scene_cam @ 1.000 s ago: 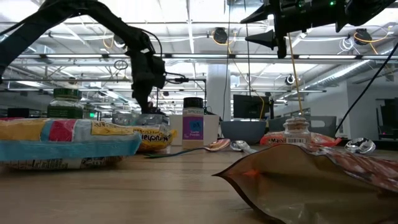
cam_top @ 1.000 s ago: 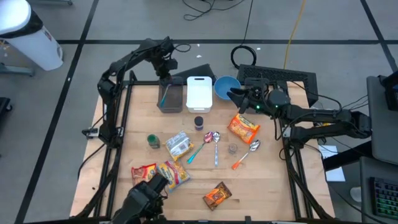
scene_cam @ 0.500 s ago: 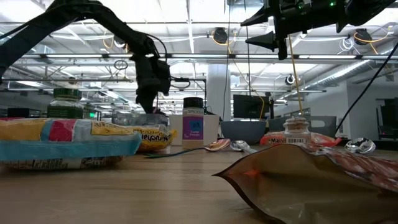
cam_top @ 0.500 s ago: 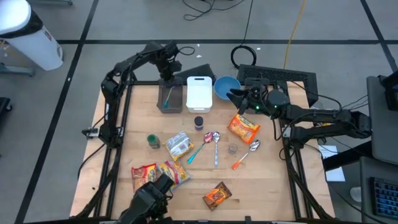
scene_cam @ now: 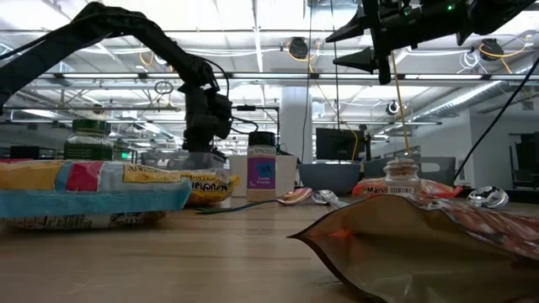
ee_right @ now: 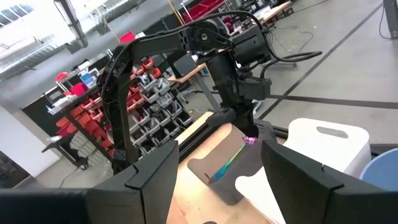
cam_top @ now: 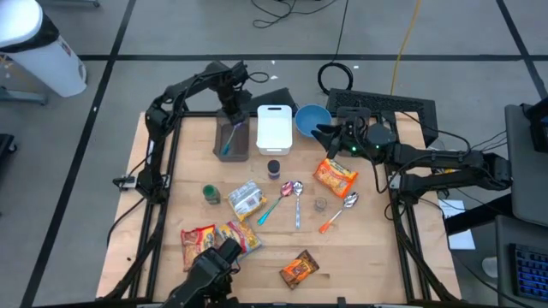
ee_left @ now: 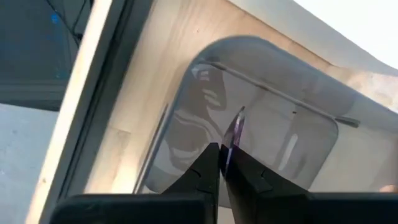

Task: Pick & Place Food Item
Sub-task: Put the left blue spoon into the left black bin, then put the red noodle pack into the right black bin

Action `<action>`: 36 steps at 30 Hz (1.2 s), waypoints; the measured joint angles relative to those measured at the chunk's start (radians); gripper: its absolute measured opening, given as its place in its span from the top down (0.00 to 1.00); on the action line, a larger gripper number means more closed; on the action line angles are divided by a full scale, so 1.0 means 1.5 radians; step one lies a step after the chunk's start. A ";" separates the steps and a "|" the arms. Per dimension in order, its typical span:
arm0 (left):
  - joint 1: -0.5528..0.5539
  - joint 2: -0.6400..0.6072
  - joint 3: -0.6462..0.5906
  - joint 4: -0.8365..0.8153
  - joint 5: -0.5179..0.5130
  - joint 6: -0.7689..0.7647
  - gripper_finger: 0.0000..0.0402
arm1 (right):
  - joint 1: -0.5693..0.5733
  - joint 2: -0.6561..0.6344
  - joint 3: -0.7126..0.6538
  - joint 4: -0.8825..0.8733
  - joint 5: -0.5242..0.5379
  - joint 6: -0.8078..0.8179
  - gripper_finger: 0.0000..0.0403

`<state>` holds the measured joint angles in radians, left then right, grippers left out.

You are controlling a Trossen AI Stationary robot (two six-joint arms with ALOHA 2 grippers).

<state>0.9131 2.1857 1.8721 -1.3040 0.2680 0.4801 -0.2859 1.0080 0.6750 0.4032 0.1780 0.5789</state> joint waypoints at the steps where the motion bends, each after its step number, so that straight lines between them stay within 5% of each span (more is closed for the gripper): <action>1: 0.000 0.001 0.000 0.003 -0.001 0.001 0.96 | 0.000 0.000 0.000 -0.001 0.000 0.000 0.44; 28: 0.001 0.002 0.000 0.059 -0.012 -0.014 0.90 | 0.000 0.000 -0.001 -0.024 0.001 0.007 0.44; 36: 0.014 0.002 0.038 0.033 -0.051 -0.041 0.67 | 0.000 0.000 -0.001 -0.024 0.000 0.007 0.44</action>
<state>0.9334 2.1891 1.9286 -1.2542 0.1913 0.4184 -0.2860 1.0080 0.6743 0.3679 0.1783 0.5900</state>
